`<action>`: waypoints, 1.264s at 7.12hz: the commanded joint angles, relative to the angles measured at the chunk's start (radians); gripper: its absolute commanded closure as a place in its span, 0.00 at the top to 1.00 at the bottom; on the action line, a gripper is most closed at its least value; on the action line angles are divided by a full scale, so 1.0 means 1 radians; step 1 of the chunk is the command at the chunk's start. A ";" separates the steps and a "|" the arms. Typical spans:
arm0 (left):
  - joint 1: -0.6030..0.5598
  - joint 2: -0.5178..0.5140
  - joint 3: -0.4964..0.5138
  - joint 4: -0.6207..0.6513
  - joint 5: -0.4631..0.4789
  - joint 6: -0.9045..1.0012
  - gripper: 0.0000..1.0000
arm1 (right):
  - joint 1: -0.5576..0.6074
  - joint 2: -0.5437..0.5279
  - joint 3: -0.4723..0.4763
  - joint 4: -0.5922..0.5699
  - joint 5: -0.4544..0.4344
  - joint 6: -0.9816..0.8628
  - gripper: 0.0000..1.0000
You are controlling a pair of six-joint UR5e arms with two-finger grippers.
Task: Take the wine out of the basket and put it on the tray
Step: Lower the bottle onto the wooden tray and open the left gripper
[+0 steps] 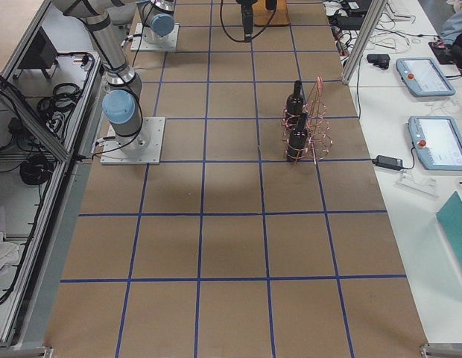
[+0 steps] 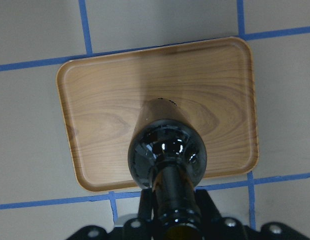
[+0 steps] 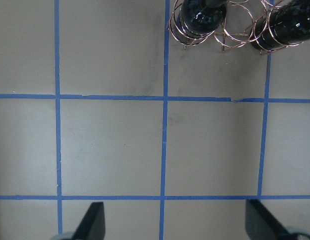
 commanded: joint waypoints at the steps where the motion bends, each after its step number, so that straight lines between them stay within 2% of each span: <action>1: 0.000 -0.014 -0.007 0.010 -0.005 -0.001 0.17 | 0.000 -0.001 0.001 0.001 -0.001 0.000 1.00; 3: 0.000 -0.013 -0.010 0.010 0.000 -0.001 0.75 | 0.000 -0.001 0.001 0.001 -0.001 0.000 1.00; 4: 0.002 -0.002 -0.011 0.008 0.001 -0.001 0.95 | 0.000 -0.001 0.001 0.001 -0.001 0.000 1.00; 5: 0.001 0.026 -0.014 0.002 0.003 -0.002 1.00 | 0.000 -0.001 0.001 0.001 -0.001 0.000 1.00; 6: -0.022 0.070 -0.020 -0.028 0.007 -0.004 1.00 | 0.000 -0.001 0.001 0.001 -0.001 0.000 1.00; 8: -0.108 0.212 -0.066 -0.119 -0.006 -0.047 1.00 | 0.000 -0.001 0.001 0.001 -0.001 0.000 1.00; 9: -0.162 0.286 -0.112 -0.128 -0.017 -0.130 1.00 | 0.000 -0.001 0.001 0.001 -0.001 0.000 1.00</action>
